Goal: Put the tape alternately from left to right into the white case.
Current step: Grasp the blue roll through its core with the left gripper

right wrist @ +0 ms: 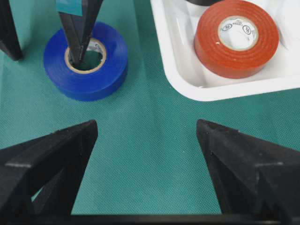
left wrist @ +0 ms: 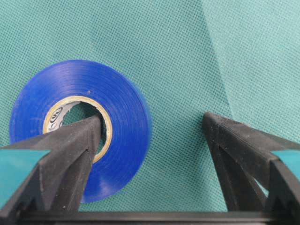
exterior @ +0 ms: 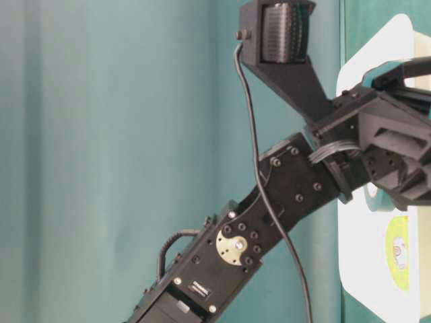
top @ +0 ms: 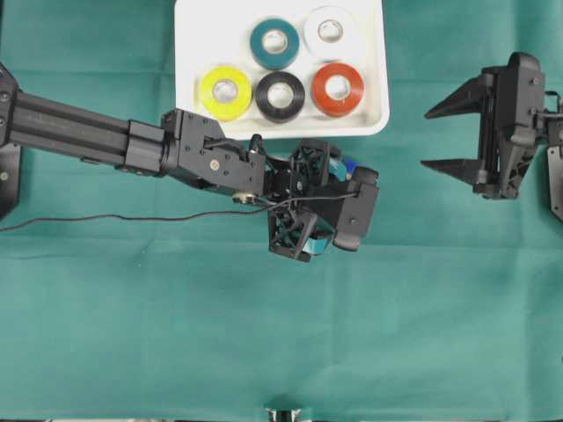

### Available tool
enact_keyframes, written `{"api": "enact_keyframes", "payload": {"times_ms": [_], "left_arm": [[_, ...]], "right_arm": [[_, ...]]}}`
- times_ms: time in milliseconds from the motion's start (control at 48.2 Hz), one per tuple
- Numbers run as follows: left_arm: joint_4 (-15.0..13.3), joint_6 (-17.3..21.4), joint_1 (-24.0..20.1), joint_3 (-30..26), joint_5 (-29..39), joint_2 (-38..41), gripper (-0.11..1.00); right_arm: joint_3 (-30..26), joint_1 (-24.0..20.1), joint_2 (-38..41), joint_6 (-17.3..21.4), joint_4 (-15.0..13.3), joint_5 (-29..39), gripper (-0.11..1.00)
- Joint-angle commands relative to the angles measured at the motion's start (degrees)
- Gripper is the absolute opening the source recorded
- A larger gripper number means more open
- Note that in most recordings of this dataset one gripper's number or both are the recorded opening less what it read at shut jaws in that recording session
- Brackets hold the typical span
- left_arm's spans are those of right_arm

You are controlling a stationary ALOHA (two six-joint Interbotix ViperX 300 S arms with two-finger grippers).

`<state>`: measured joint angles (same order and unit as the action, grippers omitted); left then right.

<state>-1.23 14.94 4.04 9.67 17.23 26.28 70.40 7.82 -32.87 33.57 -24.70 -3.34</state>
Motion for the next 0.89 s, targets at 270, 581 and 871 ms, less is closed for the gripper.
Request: {"api": "enact_keyframes", "payload": {"times_ms": [270,581,871], "left_arm": [[0.0,0.0,-0.3,-1.3,-0.2,-1.3,0.83],[0.1,0.1,-0.3,-1.2,-0.8,-1.4,0.27],[0.0,-0.1,-0.1,-1.0,-0.7,-2.0,0.27]], "right_arm": [[-0.5,-0.1,-0.2,0.1,-0.1,-0.4,0.81],[-0.6,-0.1,-0.2,0.1,-0.1,-0.4,0.81],[-0.4,-0.1,-0.2,0.1,0.0,-0.4,0.81]]}}
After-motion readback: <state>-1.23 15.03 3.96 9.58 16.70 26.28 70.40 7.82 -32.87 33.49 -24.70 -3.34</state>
